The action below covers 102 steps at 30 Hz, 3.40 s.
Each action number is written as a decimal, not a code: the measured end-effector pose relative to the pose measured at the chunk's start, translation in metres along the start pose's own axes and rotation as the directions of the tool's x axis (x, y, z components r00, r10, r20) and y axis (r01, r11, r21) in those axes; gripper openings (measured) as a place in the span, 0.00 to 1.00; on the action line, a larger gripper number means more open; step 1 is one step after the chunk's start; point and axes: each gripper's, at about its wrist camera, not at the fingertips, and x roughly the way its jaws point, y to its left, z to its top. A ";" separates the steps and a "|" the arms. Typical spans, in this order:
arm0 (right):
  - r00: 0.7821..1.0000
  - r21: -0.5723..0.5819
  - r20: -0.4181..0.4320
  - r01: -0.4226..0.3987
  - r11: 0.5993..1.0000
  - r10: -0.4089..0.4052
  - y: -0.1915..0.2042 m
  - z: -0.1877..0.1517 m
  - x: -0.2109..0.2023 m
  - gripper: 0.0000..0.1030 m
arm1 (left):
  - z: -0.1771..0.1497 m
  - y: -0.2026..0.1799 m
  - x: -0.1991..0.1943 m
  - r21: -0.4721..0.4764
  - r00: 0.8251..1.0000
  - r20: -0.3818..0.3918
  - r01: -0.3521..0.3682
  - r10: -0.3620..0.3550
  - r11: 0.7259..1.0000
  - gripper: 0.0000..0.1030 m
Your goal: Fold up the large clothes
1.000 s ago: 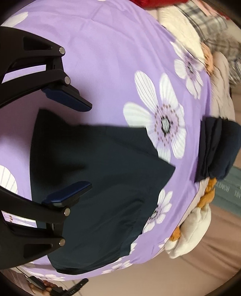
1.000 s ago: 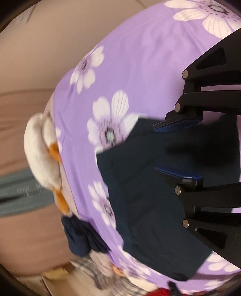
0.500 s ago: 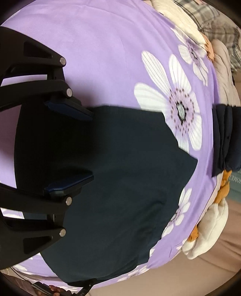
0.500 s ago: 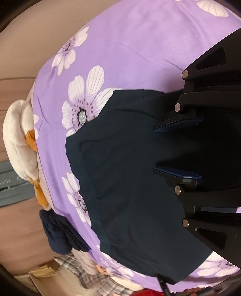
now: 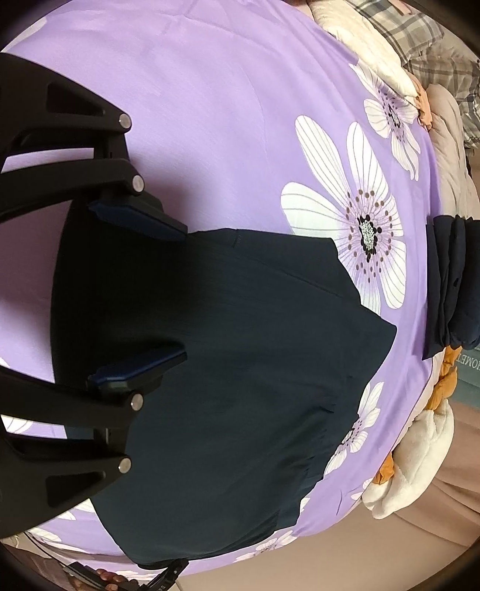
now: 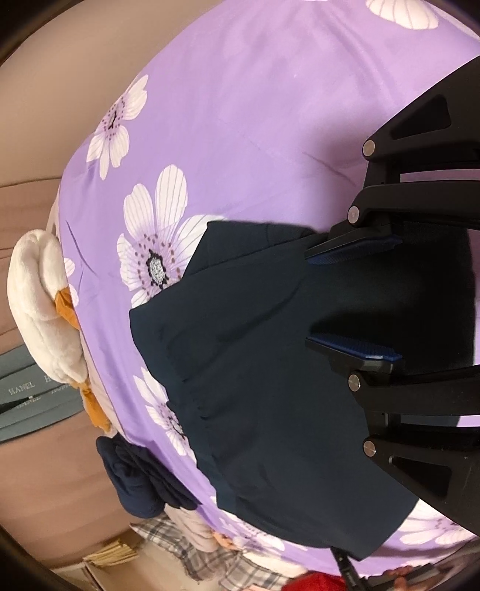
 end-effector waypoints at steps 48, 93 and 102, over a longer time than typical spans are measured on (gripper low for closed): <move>0.984 -0.117 0.000 -0.176 0.977 0.177 0.083 -0.040 -0.009 0.53 | -0.052 -0.041 -0.044 0.001 0.995 0.102 -0.010 0.010 1.000 0.86; 0.961 0.301 0.098 -0.278 0.912 0.260 0.025 -0.063 -0.031 0.20 | -0.065 0.008 -0.087 -0.281 0.968 0.194 0.209 -0.158 0.937 0.04; 0.950 0.357 0.097 -0.312 0.881 0.297 0.017 -0.053 -0.023 0.20 | -0.068 0.007 -0.093 -0.257 0.973 0.173 0.193 -0.151 0.947 0.04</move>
